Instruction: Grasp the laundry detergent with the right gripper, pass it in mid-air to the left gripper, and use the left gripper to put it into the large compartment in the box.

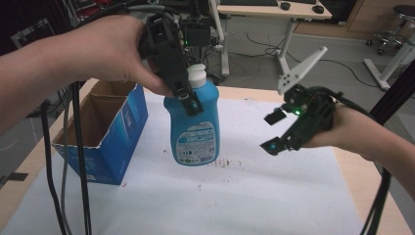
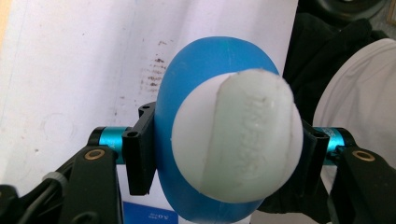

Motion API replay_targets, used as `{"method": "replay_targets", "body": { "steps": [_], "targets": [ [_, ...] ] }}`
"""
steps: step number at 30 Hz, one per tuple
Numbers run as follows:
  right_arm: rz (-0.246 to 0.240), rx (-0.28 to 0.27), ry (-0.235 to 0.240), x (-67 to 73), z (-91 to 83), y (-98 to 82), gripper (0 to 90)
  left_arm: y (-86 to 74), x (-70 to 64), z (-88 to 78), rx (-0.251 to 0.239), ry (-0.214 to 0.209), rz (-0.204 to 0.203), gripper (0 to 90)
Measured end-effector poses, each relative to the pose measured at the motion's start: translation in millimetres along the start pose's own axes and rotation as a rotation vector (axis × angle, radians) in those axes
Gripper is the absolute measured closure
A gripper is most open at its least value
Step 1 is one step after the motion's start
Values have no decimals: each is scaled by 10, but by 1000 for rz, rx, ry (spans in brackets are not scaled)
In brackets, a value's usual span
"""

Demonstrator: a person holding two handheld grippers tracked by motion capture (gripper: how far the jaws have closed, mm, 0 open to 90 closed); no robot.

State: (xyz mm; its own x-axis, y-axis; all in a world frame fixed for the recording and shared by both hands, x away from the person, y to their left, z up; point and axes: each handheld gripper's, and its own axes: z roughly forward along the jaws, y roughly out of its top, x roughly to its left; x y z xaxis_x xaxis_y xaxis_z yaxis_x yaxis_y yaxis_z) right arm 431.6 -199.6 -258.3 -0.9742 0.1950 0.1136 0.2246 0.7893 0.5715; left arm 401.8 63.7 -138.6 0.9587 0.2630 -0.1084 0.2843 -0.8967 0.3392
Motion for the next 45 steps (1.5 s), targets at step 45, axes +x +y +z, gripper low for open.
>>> {"method": "replay_targets", "body": {
  "steps": [45],
  "targets": [
    [322,1,-165,-600,-356,-912,131,-1706,480,-898,-84,340,-602,380]
  ]
}}
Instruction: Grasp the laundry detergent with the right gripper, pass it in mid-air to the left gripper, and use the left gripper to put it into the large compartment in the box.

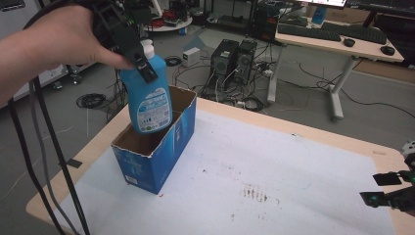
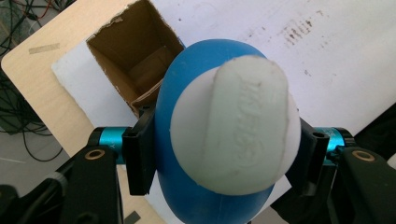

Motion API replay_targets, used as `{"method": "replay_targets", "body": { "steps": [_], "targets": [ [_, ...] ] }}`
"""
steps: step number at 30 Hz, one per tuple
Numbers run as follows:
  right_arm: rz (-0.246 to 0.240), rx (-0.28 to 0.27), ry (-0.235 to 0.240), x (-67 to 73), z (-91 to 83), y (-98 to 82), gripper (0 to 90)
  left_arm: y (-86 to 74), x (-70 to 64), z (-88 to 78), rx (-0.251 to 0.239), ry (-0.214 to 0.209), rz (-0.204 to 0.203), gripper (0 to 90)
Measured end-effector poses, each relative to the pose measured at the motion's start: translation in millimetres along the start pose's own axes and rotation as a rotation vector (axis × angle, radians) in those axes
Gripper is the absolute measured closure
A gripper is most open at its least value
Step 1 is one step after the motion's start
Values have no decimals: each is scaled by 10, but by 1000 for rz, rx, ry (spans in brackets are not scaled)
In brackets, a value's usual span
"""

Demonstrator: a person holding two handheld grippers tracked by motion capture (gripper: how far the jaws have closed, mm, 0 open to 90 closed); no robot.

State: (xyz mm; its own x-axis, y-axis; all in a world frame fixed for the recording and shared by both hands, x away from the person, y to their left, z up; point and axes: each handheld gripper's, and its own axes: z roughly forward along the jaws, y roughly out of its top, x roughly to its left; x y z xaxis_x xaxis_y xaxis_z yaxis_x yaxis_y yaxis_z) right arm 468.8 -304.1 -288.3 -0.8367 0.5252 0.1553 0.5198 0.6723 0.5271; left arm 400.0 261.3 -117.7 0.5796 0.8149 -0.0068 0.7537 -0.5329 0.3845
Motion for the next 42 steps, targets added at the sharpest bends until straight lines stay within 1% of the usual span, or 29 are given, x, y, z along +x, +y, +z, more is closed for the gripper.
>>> {"method": "replay_targets", "body": {
  "steps": [2,5,10,14,19,22,25,30,32,35,36,38,40,41,42],
  "targets": [
    [-5,-3,-5,-8,-13,-5,131,-18,13,59,7,0,-4,380],
    [-1,-12,-7,-14,-35,-13,131,-41,29,162,32,2,0,380],
    [-4,-4,-14,-11,-48,-27,131,-102,45,349,58,3,-5,380],
    [-1,-8,-16,-13,-53,-33,131,-159,56,495,70,-2,-12,380],
    [-3,-14,-16,-9,-59,-34,131,-228,76,686,97,-4,-19,380],
    [-6,-7,-17,-4,-57,-37,131,-274,87,801,109,-6,-26,380],
    [-10,-4,-18,1,-58,-41,131,-320,101,905,119,-10,-25,380],
    [-13,-1,-20,10,-59,-42,131,-365,108,1039,135,-11,-21,380],
    [-15,-1,-21,12,-54,-40,131,-372,102,1085,143,-13,-7,380],
    [-18,0,-20,19,-52,-36,131,-381,104,1127,147,-15,-11,380],
    [-20,-1,-19,21,-54,-35,131,-388,102,1162,149,-15,-7,380],
    [-18,-3,-21,28,-59,-34,131,-391,105,1185,151,-15,-7,380],
    [-19,-3,-22,26,-58,-38,131,-392,103,1225,155,-12,2,380],
    [-10,2,-23,30,-60,-43,131,-388,93,1267,164,-8,7,380],
    [-10,2,-23,30,-60,-43,131,-388,93,1267,164,-8,7,380]
  ]
}}
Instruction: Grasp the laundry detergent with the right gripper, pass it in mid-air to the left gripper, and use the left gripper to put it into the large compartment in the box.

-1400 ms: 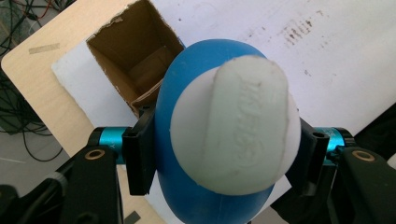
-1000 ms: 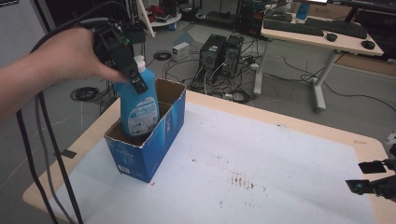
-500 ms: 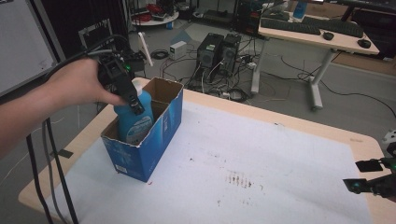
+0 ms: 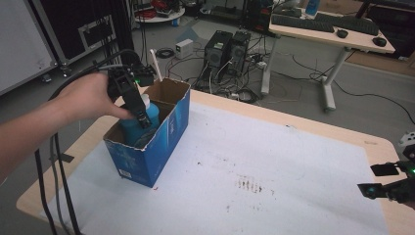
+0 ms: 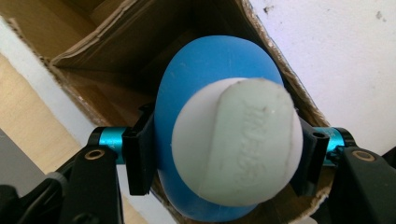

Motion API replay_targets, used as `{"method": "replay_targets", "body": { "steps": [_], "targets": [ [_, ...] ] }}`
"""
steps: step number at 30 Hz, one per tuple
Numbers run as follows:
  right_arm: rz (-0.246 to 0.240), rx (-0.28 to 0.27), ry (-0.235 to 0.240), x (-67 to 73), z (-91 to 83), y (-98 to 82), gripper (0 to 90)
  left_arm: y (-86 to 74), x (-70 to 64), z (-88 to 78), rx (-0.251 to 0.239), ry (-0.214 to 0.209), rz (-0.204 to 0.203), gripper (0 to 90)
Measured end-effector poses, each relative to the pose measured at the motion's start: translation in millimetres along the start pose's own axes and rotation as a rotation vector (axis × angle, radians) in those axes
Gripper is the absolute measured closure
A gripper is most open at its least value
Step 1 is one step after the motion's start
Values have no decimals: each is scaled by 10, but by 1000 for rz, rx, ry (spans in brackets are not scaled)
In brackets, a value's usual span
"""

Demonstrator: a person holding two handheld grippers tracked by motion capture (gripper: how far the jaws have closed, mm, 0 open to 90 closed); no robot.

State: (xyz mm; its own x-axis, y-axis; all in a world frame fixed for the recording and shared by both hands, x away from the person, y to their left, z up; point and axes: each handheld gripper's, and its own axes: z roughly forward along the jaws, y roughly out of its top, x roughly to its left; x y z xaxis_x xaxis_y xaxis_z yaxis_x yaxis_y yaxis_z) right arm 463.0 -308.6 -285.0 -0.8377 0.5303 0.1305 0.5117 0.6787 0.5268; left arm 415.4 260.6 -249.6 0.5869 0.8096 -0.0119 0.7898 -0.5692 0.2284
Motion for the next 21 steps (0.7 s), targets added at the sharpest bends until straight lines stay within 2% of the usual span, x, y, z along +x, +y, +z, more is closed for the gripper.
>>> {"method": "replay_targets", "body": {
  "steps": [21],
  "targets": [
    [-12,5,5,-11,33,-25,131,-4,15,220,25,9,18,379]
  ]
}}
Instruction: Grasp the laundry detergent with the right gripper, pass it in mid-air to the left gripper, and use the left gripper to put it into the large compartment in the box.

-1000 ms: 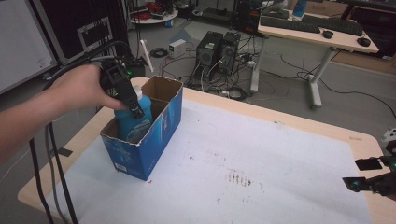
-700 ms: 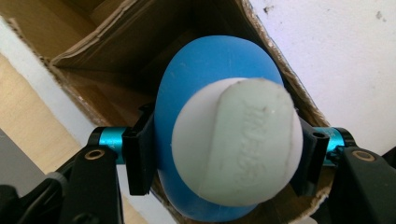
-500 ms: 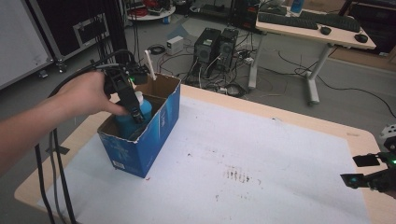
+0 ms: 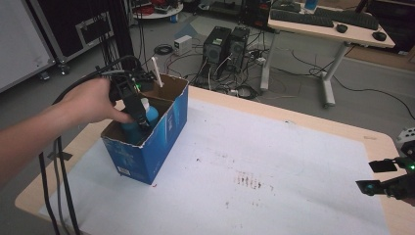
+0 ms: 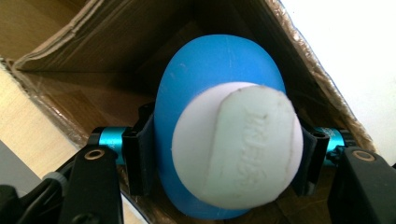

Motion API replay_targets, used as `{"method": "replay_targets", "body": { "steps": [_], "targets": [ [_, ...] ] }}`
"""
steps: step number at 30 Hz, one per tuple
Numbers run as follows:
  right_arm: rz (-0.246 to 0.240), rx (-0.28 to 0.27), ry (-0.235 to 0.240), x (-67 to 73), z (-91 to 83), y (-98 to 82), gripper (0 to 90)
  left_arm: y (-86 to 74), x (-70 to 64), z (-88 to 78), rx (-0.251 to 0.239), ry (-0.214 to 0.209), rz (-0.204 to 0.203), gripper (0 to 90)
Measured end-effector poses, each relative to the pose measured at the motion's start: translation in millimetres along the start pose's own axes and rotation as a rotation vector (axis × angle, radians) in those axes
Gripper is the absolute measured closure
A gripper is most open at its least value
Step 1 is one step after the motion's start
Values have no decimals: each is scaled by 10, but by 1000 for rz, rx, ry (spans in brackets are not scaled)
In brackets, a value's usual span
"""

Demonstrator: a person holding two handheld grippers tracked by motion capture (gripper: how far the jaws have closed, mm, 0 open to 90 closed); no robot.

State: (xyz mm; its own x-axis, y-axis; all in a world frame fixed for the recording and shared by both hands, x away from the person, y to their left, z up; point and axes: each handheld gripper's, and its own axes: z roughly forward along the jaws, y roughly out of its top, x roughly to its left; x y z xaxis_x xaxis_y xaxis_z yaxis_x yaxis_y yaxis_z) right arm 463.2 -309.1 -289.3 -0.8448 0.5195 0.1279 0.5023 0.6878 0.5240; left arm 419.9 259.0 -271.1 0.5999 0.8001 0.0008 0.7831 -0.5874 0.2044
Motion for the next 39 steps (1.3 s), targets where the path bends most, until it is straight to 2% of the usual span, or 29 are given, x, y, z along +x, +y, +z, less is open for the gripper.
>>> {"method": "replay_targets", "body": {
  "steps": [11,34,37,39],
  "targets": [
    [1,0,-1,10,-6,-12,131,4,5,35,-12,3,5,378],
    [3,0,-2,34,-24,-35,131,-6,25,40,-5,-5,-4,372],
    [7,1,-4,42,-22,-39,131,-4,27,43,-3,-5,-5,353],
    [-8,0,-2,39,-17,-41,131,3,23,43,-5,-8,-10,323]
  ]
}}
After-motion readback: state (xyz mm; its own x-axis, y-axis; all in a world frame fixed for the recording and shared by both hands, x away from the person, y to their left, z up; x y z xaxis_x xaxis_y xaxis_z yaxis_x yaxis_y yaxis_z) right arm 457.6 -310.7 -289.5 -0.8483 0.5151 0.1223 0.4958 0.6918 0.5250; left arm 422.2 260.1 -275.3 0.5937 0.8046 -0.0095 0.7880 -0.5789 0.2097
